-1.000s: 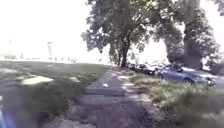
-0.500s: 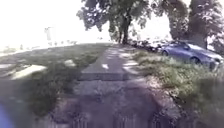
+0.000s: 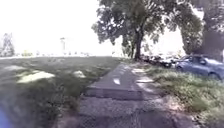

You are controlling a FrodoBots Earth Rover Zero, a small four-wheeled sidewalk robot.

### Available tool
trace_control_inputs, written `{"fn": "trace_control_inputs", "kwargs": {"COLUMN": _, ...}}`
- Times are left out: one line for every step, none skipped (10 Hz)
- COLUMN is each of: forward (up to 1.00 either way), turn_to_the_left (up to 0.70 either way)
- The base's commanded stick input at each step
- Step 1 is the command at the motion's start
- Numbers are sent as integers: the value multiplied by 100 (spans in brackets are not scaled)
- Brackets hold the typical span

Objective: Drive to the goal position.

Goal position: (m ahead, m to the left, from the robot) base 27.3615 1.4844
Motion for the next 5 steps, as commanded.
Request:
{"fn": "trace_control_inputs", "kwargs": {"forward": 70, "turn_to_the_left": 0}}
{"fn": "trace_control_inputs", "kwargs": {"forward": 70, "turn_to_the_left": 0}}
{"fn": "trace_control_inputs", "kwargs": {"forward": 70, "turn_to_the_left": 0}}
{"fn": "trace_control_inputs", "kwargs": {"forward": 70, "turn_to_the_left": 0}}
{"fn": "trace_control_inputs", "kwargs": {"forward": 70, "turn_to_the_left": 0}}
